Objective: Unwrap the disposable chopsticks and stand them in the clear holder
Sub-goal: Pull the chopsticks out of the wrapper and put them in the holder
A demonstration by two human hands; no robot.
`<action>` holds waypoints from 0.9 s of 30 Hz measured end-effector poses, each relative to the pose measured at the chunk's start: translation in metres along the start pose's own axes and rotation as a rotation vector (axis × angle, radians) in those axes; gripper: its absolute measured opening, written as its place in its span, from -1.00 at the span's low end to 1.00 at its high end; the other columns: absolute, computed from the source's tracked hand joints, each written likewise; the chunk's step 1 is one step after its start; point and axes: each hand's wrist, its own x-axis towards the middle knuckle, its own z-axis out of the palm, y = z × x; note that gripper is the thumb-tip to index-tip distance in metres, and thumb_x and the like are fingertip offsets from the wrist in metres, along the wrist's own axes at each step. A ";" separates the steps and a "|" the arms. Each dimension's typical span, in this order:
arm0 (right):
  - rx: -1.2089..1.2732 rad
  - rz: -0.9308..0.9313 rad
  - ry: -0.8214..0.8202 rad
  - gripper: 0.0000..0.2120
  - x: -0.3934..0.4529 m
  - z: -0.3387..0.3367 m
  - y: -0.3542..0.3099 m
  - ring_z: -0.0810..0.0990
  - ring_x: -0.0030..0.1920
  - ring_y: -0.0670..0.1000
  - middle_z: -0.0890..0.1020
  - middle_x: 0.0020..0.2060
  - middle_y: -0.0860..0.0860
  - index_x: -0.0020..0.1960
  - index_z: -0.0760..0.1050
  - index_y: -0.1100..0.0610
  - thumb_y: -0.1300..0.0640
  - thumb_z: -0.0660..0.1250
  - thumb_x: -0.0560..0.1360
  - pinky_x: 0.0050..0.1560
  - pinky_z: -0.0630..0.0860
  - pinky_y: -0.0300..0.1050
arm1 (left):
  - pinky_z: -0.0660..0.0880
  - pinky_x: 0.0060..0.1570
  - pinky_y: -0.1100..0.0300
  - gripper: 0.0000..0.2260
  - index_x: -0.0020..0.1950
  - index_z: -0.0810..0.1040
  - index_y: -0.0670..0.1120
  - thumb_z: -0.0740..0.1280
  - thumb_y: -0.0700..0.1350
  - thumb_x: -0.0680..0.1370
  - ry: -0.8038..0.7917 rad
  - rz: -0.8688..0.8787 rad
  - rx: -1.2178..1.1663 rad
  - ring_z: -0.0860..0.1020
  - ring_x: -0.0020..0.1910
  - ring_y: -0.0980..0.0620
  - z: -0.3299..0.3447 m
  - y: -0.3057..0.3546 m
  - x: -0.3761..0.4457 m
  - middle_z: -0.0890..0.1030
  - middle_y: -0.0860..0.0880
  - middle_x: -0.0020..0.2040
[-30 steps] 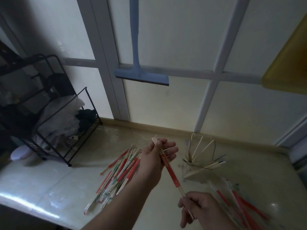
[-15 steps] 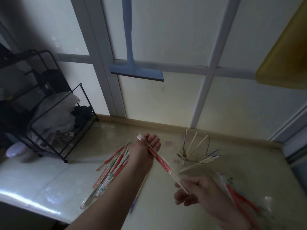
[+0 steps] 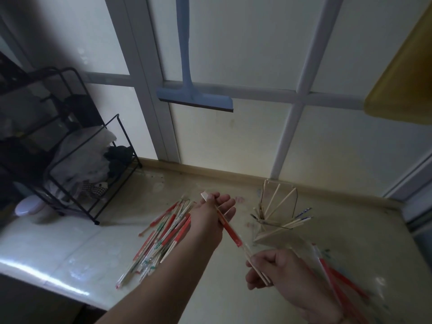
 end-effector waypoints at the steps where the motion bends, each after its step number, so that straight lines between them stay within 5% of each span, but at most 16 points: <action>1: -0.009 -0.014 0.010 -0.77 0.000 0.001 0.001 0.66 -0.31 0.09 0.68 -0.34 0.20 -0.20 0.62 0.30 0.26 0.28 0.57 -0.13 0.59 -0.02 | 0.50 -0.46 0.20 -0.77 -0.01 0.40 -0.15 0.04 -0.08 0.71 -0.027 0.004 -0.011 0.56 -0.47 0.03 0.002 0.002 -0.002 0.54 -0.06 -0.37; 10: 0.039 -0.061 0.146 -0.82 0.004 0.011 0.002 0.65 -0.36 0.09 0.66 -0.39 0.15 -0.17 0.63 0.25 0.25 0.31 0.56 -0.11 0.63 0.06 | 0.58 -0.29 0.09 -0.77 0.06 0.47 -0.17 0.07 -0.09 0.71 -0.081 0.027 0.112 0.63 -0.33 -0.03 0.014 -0.011 -0.028 0.62 -0.09 -0.27; 14: 0.049 -0.050 0.142 -0.82 0.010 0.016 -0.002 0.67 -0.33 0.11 0.68 -0.36 0.15 -0.14 0.62 0.24 0.23 0.30 0.57 -0.05 0.61 0.12 | 0.31 -0.54 0.27 -0.80 0.01 0.45 -0.12 0.08 -0.11 0.70 -0.035 -0.010 0.065 0.38 -0.51 0.09 0.013 -0.022 -0.026 0.47 -0.02 -0.37; 19: -0.107 -0.020 0.141 -0.56 0.007 -0.001 -0.008 0.71 -0.18 0.00 0.73 -0.25 0.03 -0.14 0.63 0.20 -0.16 0.23 0.53 -0.18 0.53 -0.20 | 0.15 -0.63 0.33 -0.79 -0.05 0.39 -0.06 0.03 -0.09 0.71 0.061 0.017 -0.163 0.25 -0.59 0.15 0.002 -0.006 0.010 0.37 0.03 -0.43; 27: -0.164 0.017 0.065 -0.71 -0.016 -0.016 0.021 0.53 -0.44 -0.11 0.70 -0.39 0.09 -0.29 0.61 0.19 0.16 0.29 0.58 -0.25 0.50 -0.22 | 0.20 -0.63 0.32 -0.78 -0.05 0.40 -0.07 0.06 -0.03 0.70 0.074 0.000 -0.180 0.27 -0.56 0.15 -0.010 -0.004 0.030 0.37 0.04 -0.41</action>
